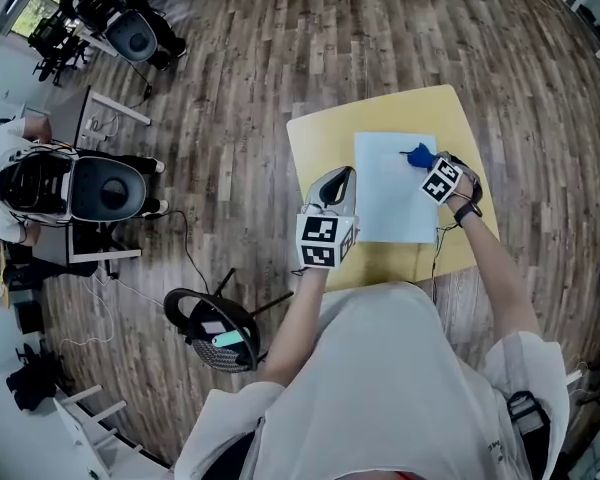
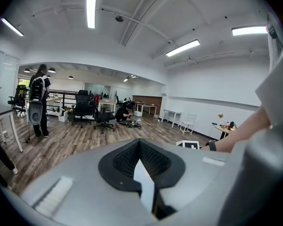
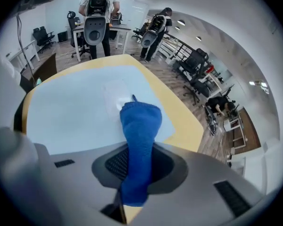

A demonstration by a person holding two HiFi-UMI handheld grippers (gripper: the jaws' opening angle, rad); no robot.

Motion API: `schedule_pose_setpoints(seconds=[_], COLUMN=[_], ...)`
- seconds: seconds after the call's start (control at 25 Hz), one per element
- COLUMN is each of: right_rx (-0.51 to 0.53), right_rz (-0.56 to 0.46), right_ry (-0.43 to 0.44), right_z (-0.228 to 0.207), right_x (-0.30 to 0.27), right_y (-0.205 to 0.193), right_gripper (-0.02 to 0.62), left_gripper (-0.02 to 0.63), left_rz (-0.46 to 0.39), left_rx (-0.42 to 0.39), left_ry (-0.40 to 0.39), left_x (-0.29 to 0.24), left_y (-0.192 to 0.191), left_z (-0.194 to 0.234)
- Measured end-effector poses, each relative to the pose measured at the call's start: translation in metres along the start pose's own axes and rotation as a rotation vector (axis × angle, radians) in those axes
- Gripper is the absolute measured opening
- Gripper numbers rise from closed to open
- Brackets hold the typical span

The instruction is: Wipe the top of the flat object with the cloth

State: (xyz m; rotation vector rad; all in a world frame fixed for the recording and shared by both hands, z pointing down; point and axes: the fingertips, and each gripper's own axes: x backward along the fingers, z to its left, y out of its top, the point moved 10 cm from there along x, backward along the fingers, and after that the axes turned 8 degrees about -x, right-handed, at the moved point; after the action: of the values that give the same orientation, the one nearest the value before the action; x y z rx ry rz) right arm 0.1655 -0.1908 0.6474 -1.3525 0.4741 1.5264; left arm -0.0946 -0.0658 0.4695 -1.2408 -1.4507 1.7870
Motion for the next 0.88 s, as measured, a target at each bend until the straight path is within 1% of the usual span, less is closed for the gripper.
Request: schedule_pose_setpoints(seconds=[0.08, 0.2, 0.32, 0.36, 0.44, 0.52, 0.72, 0.88], right_rx=[-0.035, -0.059, -0.059, -0.062, -0.071, -0.059, 0.019, 0.115], right_rz=[0.021, 0.03, 0.039, 0.025, -0.036, -0.096, -0.203, -0.25], right_ry=[-0.012, -0.018, -0.025, -0.023, -0.007, 0.015, 0.095, 0.138], right_z=[-0.007, -0.01, -0.008, -0.006, 0.0, 0.009, 0.042, 0.074], right_x=[0.001, 0.002, 0.005, 0.008, 0.015, 0.023, 0.029, 0.023], right_y=[-0.013, -0.021, -0.016, -0.01, 0.009, 0.033, 0.097, 0.139], right_gripper=[0.075, 0.075, 0.075, 0.075, 0.075, 0.075, 0.075, 0.075], left_gripper=[0.005, 0.005, 0.005, 0.005, 0.005, 0.005, 0.005, 0.005], left_rz=[-0.002, -0.001, -0.003, -0.005, -0.007, -0.008, -0.007, -0.011], left_rx=[-0.002, -0.001, 0.001, 0.002, 0.007, 0.013, 0.025, 0.029], left_ry=[-0.008, -0.011, -0.008, -0.004, 0.006, 0.019, 0.051, 0.073], left_x=[-0.002, -0.003, -0.001, 0.0, 0.003, 0.007, 0.013, 0.016], left_y=[0.002, 0.004, 0.005, 0.005, 0.003, 0.003, 0.0, 0.001], left_z=[-0.001, -0.001, -0.002, -0.001, 0.003, 0.007, 0.013, 0.019])
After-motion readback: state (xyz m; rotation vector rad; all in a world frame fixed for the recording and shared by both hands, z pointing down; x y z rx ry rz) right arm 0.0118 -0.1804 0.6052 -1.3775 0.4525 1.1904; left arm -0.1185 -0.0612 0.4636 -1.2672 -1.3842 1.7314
